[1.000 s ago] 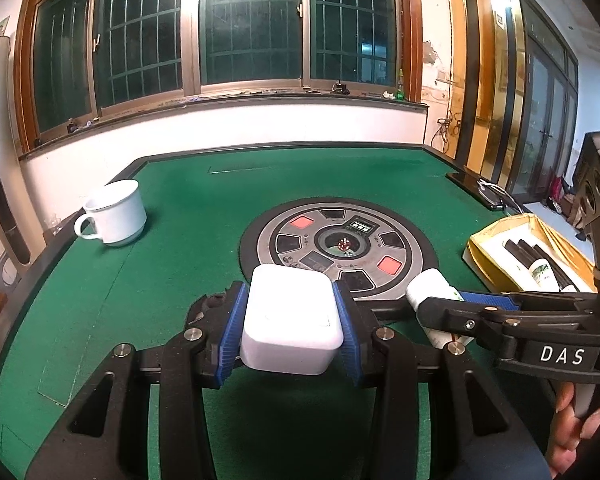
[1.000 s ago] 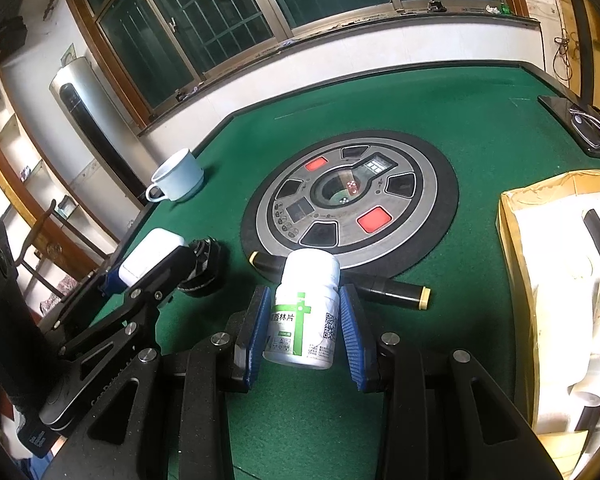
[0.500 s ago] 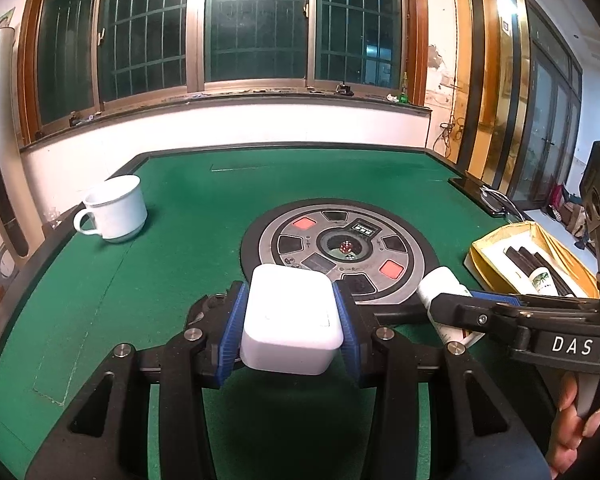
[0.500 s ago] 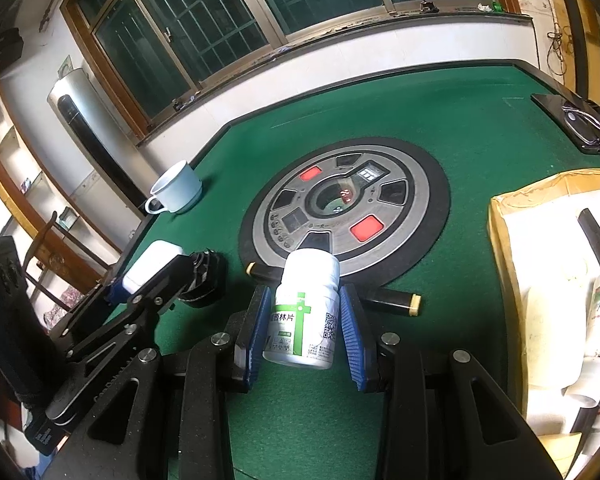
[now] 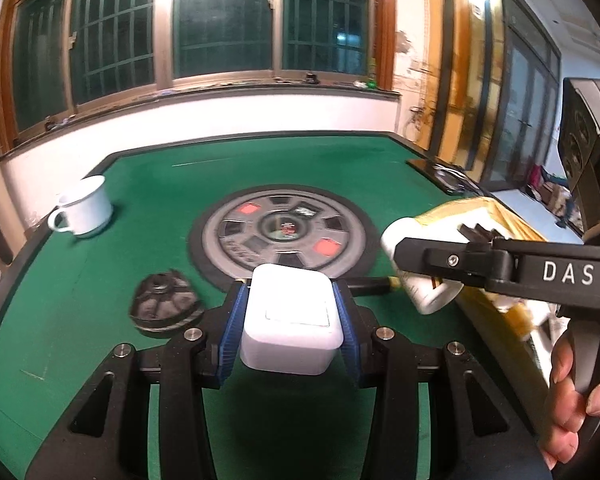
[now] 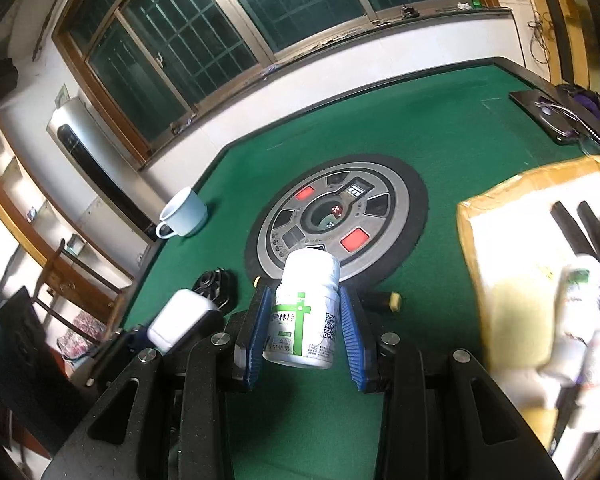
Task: Organize rigid objects
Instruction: 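Carry the white box and pill bottle over the tray with both tools, then lower into the tray and open both tools to release box and bottle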
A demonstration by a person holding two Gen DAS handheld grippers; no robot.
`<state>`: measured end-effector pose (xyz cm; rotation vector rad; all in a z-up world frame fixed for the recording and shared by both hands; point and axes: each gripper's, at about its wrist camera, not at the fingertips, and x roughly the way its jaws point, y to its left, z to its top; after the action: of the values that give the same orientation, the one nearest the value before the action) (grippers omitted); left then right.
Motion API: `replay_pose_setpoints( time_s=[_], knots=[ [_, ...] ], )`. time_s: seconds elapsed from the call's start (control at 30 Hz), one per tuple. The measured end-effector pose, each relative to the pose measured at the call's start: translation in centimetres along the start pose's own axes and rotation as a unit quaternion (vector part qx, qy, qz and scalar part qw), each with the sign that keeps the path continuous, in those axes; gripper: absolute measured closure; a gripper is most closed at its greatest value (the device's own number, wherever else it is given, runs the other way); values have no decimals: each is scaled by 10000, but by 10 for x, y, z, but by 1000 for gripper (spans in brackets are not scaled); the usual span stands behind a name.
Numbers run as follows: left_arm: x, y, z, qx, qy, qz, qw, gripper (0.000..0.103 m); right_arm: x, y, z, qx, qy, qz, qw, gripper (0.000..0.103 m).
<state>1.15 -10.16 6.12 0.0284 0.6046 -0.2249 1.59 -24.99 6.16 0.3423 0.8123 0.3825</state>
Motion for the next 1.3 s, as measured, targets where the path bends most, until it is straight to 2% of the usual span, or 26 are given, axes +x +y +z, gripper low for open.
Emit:
replay_pose_setpoints(
  time_s=[0.2, 0.37, 0.57, 0.77, 0.97, 1.2, 1.3],
  knots=[
    [-9, -40, 17, 172, 48, -456, 9988, 62, -45, -26, -3, 197, -63, 61, 9998, 72],
    [-2, -71, 32, 181, 223, -850, 9960, 62, -83, -52, 6, 96, -316, -365, 9988, 72],
    [14, -109, 51, 211, 385, -1156, 9923, 62, -107, -88, 18, 242, -488, -729, 9959, 72],
    [57, -145, 68, -10, 1007, -1592, 9821, 63, -106, -119, 37, 248, -433, -1230, 9911, 72],
    [100, -161, 73, -414, 1452, -1671, 9743, 63, -86, -153, 52, 359, -75, -1597, 9865, 72],
    [123, -164, 63, -458, 1607, -1579, 9732, 63, -76, -182, 50, 788, -16, -1535, 9850, 72],
    [131, -163, 60, -568, 1751, -1674, 9685, 63, -71, -187, 48, 825, 2, -1492, 9854, 72]
  ],
)
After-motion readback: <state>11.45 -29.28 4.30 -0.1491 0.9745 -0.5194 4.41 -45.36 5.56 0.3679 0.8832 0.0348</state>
